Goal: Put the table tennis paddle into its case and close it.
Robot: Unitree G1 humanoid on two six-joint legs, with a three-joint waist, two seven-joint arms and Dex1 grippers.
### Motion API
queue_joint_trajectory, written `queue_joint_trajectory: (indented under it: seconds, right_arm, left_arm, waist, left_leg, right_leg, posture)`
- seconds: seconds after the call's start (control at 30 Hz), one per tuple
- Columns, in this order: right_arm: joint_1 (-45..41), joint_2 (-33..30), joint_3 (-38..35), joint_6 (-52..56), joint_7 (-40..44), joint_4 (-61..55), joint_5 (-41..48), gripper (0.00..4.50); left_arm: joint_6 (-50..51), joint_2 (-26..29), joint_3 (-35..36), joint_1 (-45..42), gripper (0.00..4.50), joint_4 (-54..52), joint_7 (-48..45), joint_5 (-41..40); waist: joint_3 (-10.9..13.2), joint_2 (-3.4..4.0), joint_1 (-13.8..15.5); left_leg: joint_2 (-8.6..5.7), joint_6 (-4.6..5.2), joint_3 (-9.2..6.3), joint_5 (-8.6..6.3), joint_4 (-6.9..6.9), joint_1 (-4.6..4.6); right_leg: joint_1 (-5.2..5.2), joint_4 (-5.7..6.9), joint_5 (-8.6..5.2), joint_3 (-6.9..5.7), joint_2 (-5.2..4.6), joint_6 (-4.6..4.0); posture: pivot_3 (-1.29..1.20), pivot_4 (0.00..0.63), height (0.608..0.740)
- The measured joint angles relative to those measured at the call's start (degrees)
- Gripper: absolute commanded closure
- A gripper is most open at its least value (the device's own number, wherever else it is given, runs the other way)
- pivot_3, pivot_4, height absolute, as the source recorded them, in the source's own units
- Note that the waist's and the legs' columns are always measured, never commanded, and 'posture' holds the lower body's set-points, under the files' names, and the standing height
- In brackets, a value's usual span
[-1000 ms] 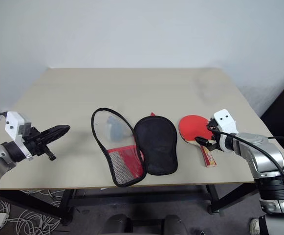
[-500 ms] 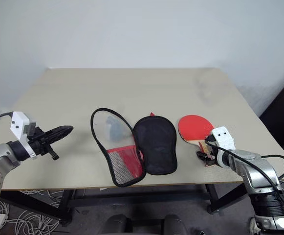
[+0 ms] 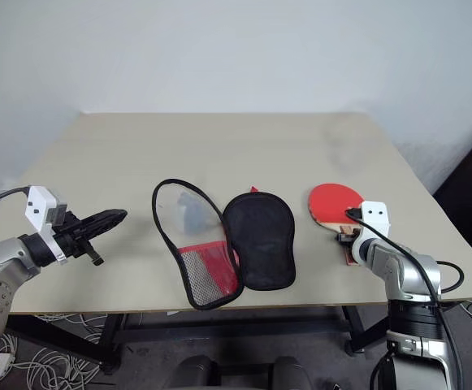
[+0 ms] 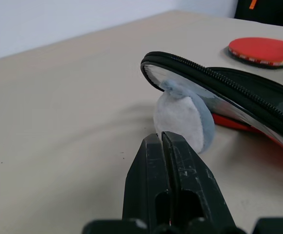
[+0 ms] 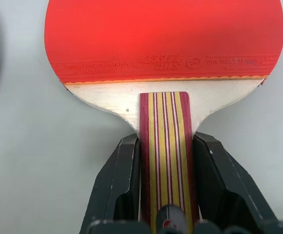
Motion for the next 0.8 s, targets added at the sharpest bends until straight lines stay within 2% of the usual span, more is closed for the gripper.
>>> queue_joint_trajectory:
  seconds: [0.13,0.23,0.57,0.8]
  right_arm:
    - [-1.2,1.4,0.2,2.0,2.5,-6.4,3.4,3.32]
    - [-1.2,4.9,2.3,6.3,3.3,-13.0,6.6,3.32]
    - [-1.2,18.8,3.7,23.1,-3.2,-27.1,9.0,3.32]
    - [2.5,26.7,5.6,29.7,-6.9,-29.9,7.1,3.32]
  left_arm:
    - [-0.3,-0.4,0.0,0.2,4.50,0.0,0.1,0.1]
    - [-0.3,-0.4,0.0,0.3,4.50,0.0,0.2,0.2]
    - [-0.3,-0.4,0.0,0.4,4.50,0.2,-0.2,1.0]
    - [-0.1,0.6,0.0,0.1,4.50,0.8,-1.1,1.1]
  waist:
    - [0.0,0.01,-0.2]
    - [0.0,0.01,-0.2]
    - [0.0,0.00,0.0]
    - [0.0,0.00,0.0]
  left_leg:
    - [0.11,0.00,-0.01,0.00,-0.08,0.01]
    - [0.16,0.00,-0.03,0.00,-0.08,0.01]
    - [0.15,-0.02,-0.03,0.00,-0.05,-0.02]
    - [0.13,-0.07,-0.02,0.01,-0.07,-0.02]
  right_leg:
    - [-0.04,0.01,0.00,0.05,0.14,-0.01]
    - [-0.05,0.05,0.01,0.04,0.20,-0.02]
    - [-0.07,0.07,0.01,-0.02,0.14,-0.02]
    - [-0.07,0.06,0.01,-0.05,0.10,-0.03]
  posture:
    - [0.00,0.000,0.740]
    - [0.00,0.000,0.740]
    - [0.00,0.000,0.740]
    - [0.00,0.000,0.740]
